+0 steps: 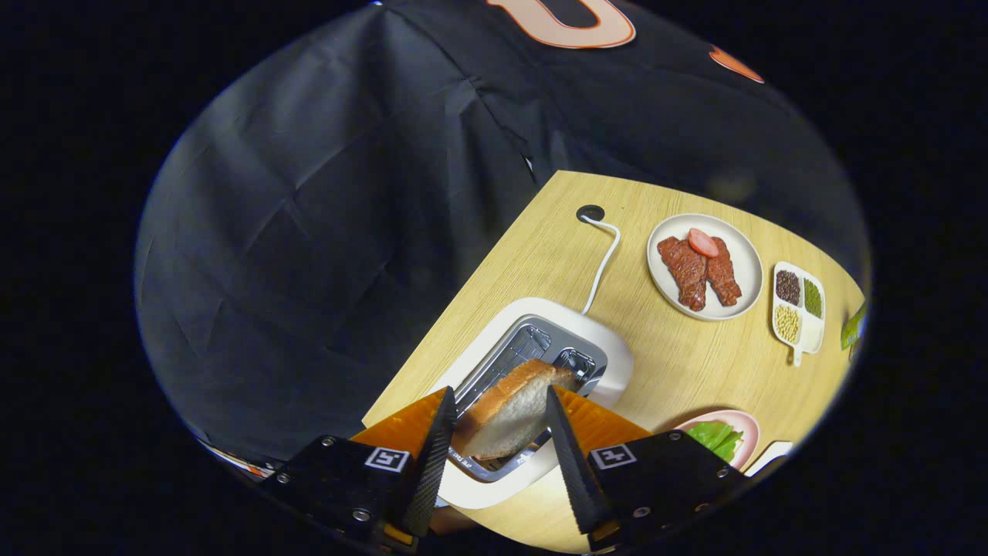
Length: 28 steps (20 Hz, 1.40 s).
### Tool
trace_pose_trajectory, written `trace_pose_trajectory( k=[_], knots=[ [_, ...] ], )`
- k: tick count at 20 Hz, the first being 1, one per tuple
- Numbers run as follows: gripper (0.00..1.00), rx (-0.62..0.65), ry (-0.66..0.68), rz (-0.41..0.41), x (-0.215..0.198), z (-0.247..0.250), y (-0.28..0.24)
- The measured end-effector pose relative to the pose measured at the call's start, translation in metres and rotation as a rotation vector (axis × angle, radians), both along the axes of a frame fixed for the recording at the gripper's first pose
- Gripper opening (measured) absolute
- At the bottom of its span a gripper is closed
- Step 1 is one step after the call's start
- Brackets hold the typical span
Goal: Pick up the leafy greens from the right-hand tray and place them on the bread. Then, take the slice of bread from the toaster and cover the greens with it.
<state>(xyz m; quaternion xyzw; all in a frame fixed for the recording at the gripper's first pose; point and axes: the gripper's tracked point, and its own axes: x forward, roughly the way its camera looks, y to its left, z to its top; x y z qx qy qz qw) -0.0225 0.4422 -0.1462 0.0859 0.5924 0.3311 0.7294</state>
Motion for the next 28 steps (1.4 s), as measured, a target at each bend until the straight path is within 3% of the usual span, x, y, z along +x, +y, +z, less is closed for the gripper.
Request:
trace_pose_trajectory(
  k=[7, 8, 10, 14, 22, 28],
  knots=[
    [0.30, 0.004, -0.008, -0.016, -0.003, 0.006, -0.019],
    [0.19, 0.009, -0.004, -0.026, -0.004, 0.007, -0.021],
    [0.12, 0.035, 0.001, -0.024, -0.006, 0.009, -0.023],
    [0.10, 0.136, -0.041, -0.026, -0.006, 0.030, -0.027],
    [0.09, 0.308, -0.148, -0.110, -0.003, 0.085, -0.065],
    [0.09, 0.372, -0.218, -0.175, -0.004, 0.098, -0.116]
  ],
)
